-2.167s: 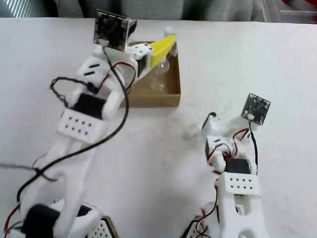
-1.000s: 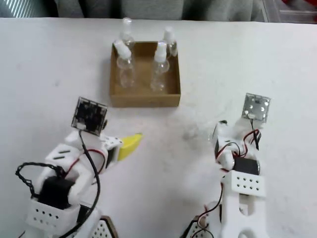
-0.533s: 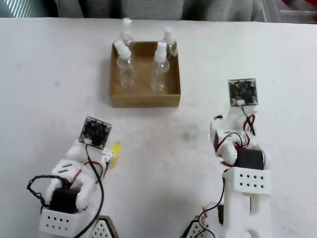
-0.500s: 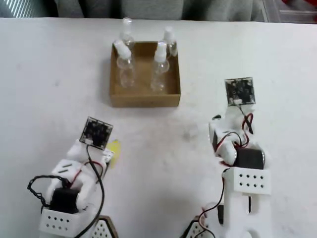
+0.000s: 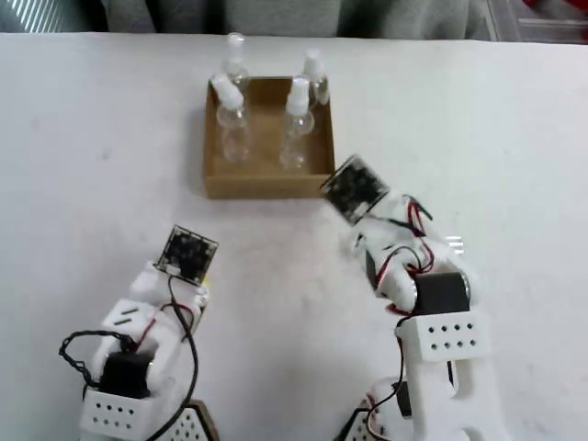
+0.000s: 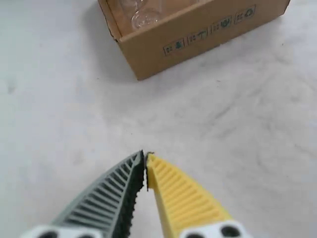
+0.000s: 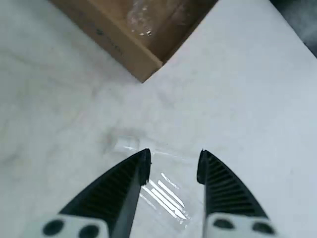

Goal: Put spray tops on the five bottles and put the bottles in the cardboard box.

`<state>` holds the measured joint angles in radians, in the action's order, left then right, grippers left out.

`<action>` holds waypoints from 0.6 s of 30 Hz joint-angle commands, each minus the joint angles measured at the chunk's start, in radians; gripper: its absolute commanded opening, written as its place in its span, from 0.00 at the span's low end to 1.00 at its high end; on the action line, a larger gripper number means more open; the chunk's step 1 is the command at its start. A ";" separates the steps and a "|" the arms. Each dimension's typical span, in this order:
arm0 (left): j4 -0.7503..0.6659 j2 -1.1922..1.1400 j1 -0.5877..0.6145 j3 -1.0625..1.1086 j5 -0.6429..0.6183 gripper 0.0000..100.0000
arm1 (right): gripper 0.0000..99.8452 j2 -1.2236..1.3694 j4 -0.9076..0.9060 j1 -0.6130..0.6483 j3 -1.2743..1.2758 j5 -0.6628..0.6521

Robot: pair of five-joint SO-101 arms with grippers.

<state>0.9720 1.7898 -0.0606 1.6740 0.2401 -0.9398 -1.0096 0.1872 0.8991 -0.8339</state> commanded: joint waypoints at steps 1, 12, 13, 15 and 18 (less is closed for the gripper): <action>-0.018 0.025 0.002 -0.005 0.011 0.02 | 0.14 -0.008 -0.084 0.030 -0.055 -0.232; -0.023 0.027 0.002 -0.002 0.011 0.02 | 0.14 0.435 -0.262 0.030 -0.397 -0.292; -0.023 0.027 0.002 -0.002 0.011 0.02 | 0.14 0.481 -0.294 0.031 -0.434 -0.318; -0.023 0.027 0.002 0.005 0.012 0.02 | 0.14 0.562 -0.341 0.031 -0.506 -0.354; -0.046 0.028 0.002 0.018 0.012 0.02 | 0.14 0.668 -0.390 0.028 -0.592 -0.404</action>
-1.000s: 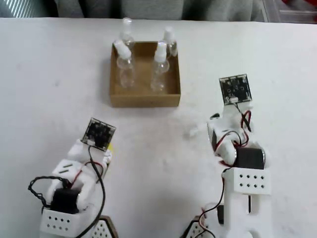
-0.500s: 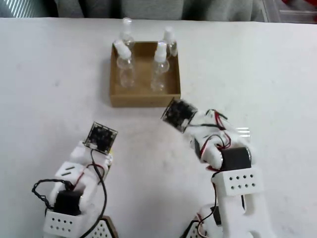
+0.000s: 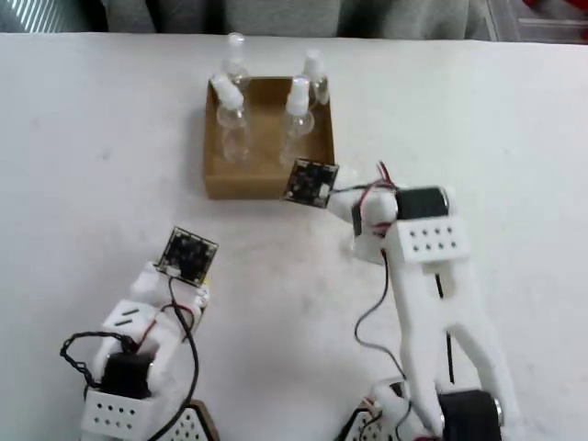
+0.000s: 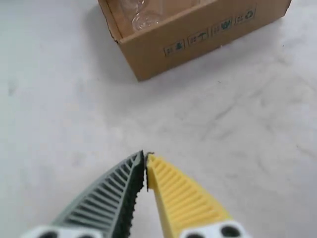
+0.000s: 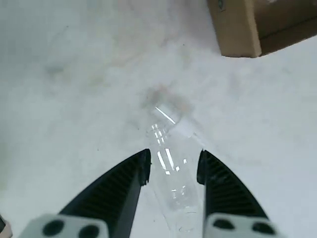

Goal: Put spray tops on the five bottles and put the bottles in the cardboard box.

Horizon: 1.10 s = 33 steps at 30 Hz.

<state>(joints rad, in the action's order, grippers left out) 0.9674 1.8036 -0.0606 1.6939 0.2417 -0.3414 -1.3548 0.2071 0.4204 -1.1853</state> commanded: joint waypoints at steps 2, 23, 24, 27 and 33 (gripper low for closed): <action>-0.046 0.015 0.004 -0.002 0.011 0.02 | 0.14 0.134 -0.079 0.008 -0.157 -0.101; -0.048 0.015 0.002 -0.002 0.071 0.02 | 0.22 0.499 -0.087 -0.116 -0.307 -0.382; -0.048 0.015 0.002 -0.002 0.071 0.02 | 0.22 0.510 -0.068 -0.116 -0.307 -0.382; -0.048 0.015 0.002 -0.002 0.071 0.02 | 0.22 0.524 -0.013 -0.116 -0.307 -0.377; -0.046 0.015 0.002 -0.002 0.071 0.02 | 0.22 0.533 -0.004 -0.108 -0.356 -0.347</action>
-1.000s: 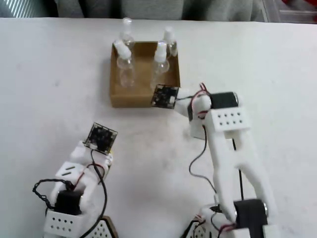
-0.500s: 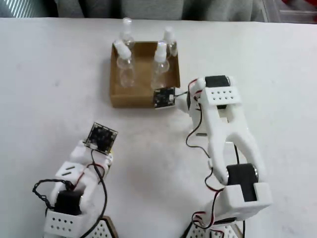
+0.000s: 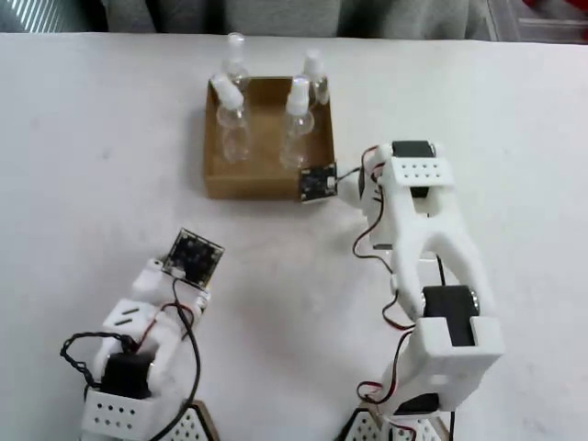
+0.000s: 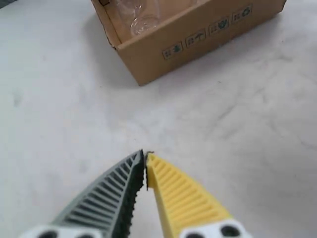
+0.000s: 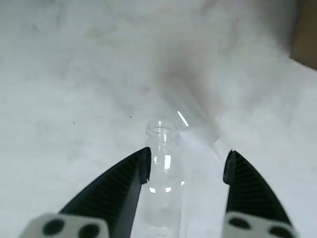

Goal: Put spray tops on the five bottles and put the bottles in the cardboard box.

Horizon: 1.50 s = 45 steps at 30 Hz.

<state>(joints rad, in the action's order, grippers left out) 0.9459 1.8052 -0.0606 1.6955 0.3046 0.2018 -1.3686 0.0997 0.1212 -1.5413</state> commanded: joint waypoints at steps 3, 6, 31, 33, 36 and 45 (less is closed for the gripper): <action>-0.025 0.013 0.002 -0.003 0.008 0.02 | 0.22 -0.012 0.010 -0.001 -0.074 0.011; -0.025 0.013 0.002 -0.003 0.008 0.02 | 0.22 -0.008 0.013 0.001 -0.074 0.011; -0.026 0.013 0.002 -0.003 0.009 0.02 | 0.01 0.257 0.016 0.002 -0.238 0.014; -0.026 0.013 0.002 -0.003 0.009 0.02 | 0.03 0.252 0.016 -0.002 -0.256 0.034; -0.026 0.013 0.002 -0.003 0.009 0.02 | 0.02 0.249 0.016 -0.002 -0.313 0.138; -0.026 0.013 0.004 -0.003 0.009 0.02 | 0.02 0.249 -0.081 -0.002 -0.624 0.833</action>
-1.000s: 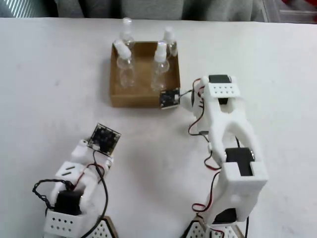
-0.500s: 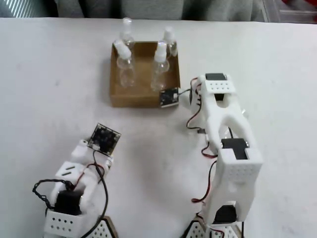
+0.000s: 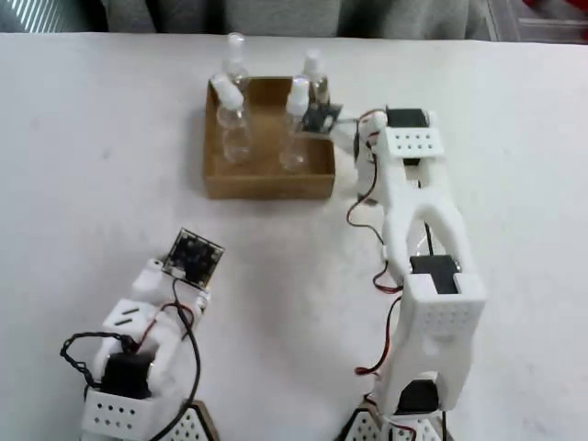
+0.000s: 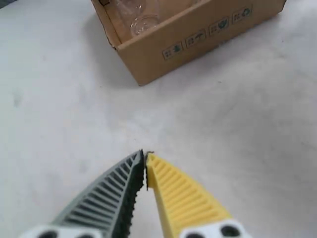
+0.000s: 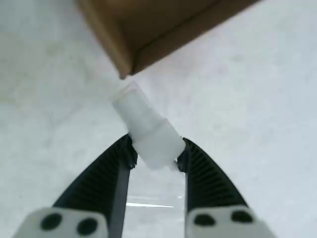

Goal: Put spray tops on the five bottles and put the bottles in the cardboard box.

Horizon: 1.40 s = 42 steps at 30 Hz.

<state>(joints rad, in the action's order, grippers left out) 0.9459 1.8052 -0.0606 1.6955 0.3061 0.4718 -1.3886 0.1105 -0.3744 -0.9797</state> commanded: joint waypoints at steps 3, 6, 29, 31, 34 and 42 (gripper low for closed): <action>-0.026 0.013 0.005 -0.003 0.008 0.02 | 0.02 -0.021 -0.194 -0.012 -0.232 0.612; -0.026 0.013 0.005 -0.003 0.008 0.02 | 0.02 -0.021 -0.308 -0.012 -0.284 0.873; -0.026 0.013 0.007 -0.003 0.008 0.02 | 0.02 -0.317 -0.202 0.133 0.325 1.324; -0.026 0.013 0.007 -0.003 0.008 0.02 | 0.02 -0.335 -0.148 0.168 0.397 1.390; -0.026 0.013 0.007 -0.003 0.008 0.02 | 0.02 -0.341 -0.064 0.217 0.459 1.432; -0.026 0.013 0.008 -0.003 0.008 0.02 | 0.02 -0.341 0.179 0.371 0.628 1.502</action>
<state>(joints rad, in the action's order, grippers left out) 0.9459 1.8052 -0.0606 1.6955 0.3061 0.1849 -1.2904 0.4342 0.2240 0.5102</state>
